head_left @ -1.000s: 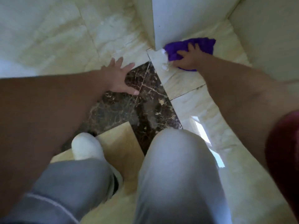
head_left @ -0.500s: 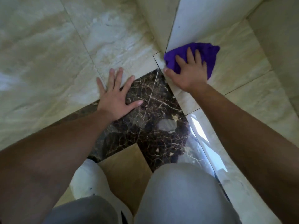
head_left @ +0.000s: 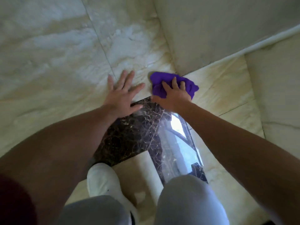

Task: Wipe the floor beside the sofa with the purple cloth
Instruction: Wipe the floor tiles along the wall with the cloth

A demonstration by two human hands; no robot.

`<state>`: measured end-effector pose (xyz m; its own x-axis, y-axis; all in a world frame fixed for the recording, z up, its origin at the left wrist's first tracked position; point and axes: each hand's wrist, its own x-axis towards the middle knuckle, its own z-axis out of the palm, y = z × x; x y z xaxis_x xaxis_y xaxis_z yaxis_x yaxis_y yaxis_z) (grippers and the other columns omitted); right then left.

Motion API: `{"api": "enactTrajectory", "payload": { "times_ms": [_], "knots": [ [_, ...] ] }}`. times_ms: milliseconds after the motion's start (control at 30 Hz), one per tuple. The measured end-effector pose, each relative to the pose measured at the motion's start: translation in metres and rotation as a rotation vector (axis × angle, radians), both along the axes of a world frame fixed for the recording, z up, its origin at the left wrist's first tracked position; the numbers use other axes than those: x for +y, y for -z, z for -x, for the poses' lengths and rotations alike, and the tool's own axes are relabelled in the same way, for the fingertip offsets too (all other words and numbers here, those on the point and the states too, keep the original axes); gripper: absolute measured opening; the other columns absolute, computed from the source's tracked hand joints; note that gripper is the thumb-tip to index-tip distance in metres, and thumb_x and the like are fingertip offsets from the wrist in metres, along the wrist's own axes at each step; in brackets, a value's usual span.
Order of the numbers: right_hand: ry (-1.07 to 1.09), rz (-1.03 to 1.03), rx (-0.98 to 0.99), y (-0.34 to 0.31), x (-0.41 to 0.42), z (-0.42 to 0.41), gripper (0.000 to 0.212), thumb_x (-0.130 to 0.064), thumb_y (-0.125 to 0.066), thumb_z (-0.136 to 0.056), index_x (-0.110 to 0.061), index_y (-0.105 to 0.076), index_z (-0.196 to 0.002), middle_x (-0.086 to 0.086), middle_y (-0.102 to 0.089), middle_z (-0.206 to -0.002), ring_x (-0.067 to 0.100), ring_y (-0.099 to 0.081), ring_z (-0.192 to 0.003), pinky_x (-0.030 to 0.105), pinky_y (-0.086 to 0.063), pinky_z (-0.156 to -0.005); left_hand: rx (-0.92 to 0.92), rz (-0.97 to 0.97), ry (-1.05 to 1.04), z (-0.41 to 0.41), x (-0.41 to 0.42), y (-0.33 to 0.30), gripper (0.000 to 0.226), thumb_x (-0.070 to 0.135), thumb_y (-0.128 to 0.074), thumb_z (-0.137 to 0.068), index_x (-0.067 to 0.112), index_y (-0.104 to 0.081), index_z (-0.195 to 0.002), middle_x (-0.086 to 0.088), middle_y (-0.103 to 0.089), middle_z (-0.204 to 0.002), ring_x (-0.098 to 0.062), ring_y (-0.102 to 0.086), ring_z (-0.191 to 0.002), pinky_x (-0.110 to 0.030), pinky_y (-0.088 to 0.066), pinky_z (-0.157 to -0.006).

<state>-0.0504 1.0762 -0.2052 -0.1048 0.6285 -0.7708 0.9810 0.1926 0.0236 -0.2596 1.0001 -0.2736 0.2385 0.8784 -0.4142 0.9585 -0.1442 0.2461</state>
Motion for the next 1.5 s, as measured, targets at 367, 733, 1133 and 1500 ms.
{"api": "enactTrajectory", "payload": {
  "times_ms": [367,733,1133,1500],
  "knots": [
    [0.089,-0.406,0.302,0.033,-0.012,0.035,0.084,-0.061,-0.048,-0.091,-0.02,-0.024,-0.16,0.021,-0.018,-0.167,0.046,-0.019,-0.152,0.056,-0.022,-0.118,0.072,-0.013,-0.192,0.094,0.027,-0.011,0.095,0.079,-0.044,-0.085,0.036,-0.005,-0.161,-0.007,0.016,-0.172,-0.032,0.021,-0.156,-0.069,0.013,-0.117],
    [-0.033,-0.171,0.217,0.025,0.142,0.12,0.072,-0.055,-0.043,-0.098,-0.031,-0.018,-0.161,0.006,0.003,-0.172,0.03,0.001,-0.158,0.051,-0.019,-0.123,0.031,0.206,-0.354,0.102,0.066,-0.053,0.082,0.076,-0.032,-0.092,0.041,0.0,-0.16,-0.006,0.017,-0.171,-0.037,0.011,-0.158,-0.07,-0.002,-0.122],
    [-0.07,-0.519,0.312,0.056,0.13,0.112,0.066,-0.048,-0.048,-0.093,-0.028,-0.036,-0.155,0.009,-0.02,-0.169,0.032,-0.019,-0.155,0.049,-0.029,-0.116,0.115,-0.081,-0.355,0.161,0.153,-0.011,0.078,0.069,-0.026,-0.097,0.027,-0.011,-0.162,-0.011,-0.002,-0.173,-0.034,0.004,-0.159,-0.066,0.001,-0.123],
    [-0.159,-0.704,0.344,0.084,0.253,0.201,0.064,-0.05,-0.044,-0.09,-0.025,-0.048,-0.148,0.013,-0.035,-0.163,0.035,-0.031,-0.15,0.051,-0.033,-0.111,0.197,-0.145,-0.508,0.267,0.206,0.006,0.075,0.059,-0.022,-0.102,0.018,-0.008,-0.162,-0.011,0.002,-0.173,-0.034,0.008,-0.159,-0.067,0.002,-0.123]
  ]
}}
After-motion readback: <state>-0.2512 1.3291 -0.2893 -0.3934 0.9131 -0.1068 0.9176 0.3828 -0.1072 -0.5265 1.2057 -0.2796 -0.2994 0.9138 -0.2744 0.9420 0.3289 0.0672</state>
